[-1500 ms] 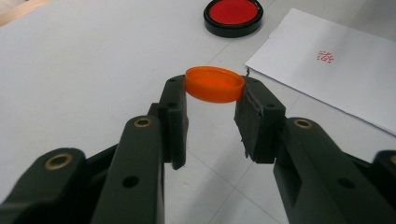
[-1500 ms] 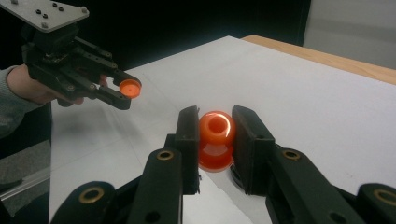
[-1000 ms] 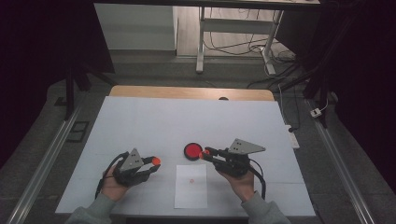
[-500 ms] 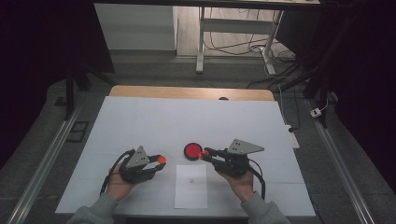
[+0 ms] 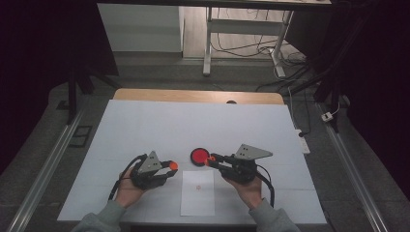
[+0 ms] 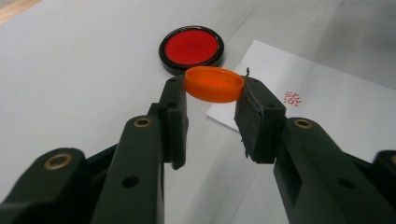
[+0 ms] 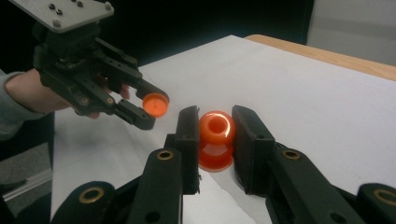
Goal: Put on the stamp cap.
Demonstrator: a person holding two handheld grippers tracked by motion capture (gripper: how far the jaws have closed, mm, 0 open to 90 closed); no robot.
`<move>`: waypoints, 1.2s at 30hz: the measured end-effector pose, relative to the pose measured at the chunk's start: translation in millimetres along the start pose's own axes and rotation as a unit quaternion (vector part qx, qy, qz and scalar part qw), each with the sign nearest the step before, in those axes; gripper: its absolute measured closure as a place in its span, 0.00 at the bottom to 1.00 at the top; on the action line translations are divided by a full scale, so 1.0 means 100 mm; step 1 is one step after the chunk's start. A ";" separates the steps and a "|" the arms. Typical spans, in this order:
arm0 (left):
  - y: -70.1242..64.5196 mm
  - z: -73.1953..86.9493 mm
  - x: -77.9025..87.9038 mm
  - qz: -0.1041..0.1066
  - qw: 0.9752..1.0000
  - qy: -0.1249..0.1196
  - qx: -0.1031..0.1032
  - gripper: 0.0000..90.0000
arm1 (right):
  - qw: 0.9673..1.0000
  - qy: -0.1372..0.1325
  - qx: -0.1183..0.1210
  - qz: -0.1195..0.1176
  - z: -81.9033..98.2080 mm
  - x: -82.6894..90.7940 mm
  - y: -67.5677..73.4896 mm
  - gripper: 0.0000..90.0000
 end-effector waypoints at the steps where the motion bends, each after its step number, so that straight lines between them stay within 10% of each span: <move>1: -0.01 -0.01 -0.01 0.001 1.000 0.000 -0.002 0.71 | 1.000 -0.001 -0.002 -0.002 0.00 0.00 0.00 0.80; 36: -0.25 -0.21 -0.33 0.031 0.999 0.007 -0.033 0.71 | 1.000 0.008 0.002 -0.008 0.03 -0.06 0.05 0.80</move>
Point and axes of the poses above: each handheld gripper's, and its own axes: x roughly backward along the jaws, z roughly out of its underside, y roughly to its left, the point moved 5 cm from there along -x, roughly forward along the jaws
